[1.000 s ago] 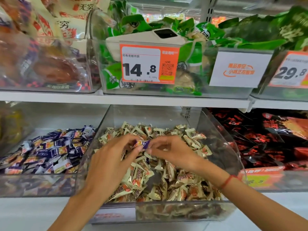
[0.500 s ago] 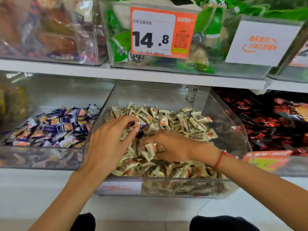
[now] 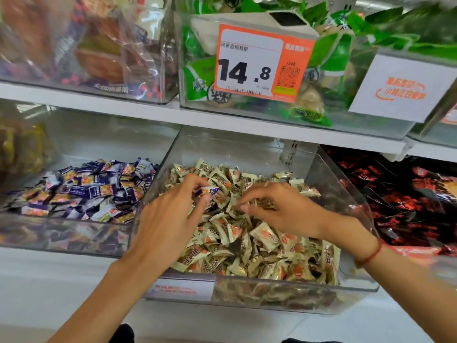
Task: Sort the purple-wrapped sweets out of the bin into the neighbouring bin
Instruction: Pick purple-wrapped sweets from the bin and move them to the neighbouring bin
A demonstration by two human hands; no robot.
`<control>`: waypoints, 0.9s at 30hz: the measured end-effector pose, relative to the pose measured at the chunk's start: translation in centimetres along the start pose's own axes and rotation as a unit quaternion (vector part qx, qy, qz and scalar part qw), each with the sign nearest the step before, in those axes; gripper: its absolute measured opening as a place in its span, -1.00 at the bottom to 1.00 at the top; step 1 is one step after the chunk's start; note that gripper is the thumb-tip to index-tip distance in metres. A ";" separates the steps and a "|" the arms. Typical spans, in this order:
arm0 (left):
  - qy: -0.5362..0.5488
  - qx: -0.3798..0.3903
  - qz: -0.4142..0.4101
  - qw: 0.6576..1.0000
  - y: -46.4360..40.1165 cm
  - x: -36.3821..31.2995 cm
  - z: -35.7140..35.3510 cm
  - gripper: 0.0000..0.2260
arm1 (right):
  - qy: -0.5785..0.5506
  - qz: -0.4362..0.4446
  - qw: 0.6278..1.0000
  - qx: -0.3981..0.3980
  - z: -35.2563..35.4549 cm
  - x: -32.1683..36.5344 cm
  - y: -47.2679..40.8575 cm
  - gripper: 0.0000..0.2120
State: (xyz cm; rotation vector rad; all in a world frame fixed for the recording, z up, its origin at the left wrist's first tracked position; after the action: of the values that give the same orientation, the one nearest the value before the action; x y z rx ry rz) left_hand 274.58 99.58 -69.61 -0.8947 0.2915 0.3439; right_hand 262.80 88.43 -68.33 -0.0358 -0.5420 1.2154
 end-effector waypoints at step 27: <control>-0.010 0.015 0.011 1.000 -0.1 -0.2 0.4 -0.79 | 0.128 0.024 0.986 0.102 -9.6 -0.4 -2.8 -0.61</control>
State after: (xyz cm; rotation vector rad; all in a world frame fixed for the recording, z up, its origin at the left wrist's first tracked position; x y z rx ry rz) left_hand 274.44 99.77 -69.26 -0.8589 0.2868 0.3683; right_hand 269.13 89.49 -75.98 -0.0309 -0.1932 1.2864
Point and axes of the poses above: each hand's wrist, its own y-axis away from the middle knuckle, its own z-axis out of the back of the hand, x = y × z, the point moved 8 cm from there along -y, towards the middle knuckle, and after that the axes turned 13 degrees about -x, right-handed, at the moved point
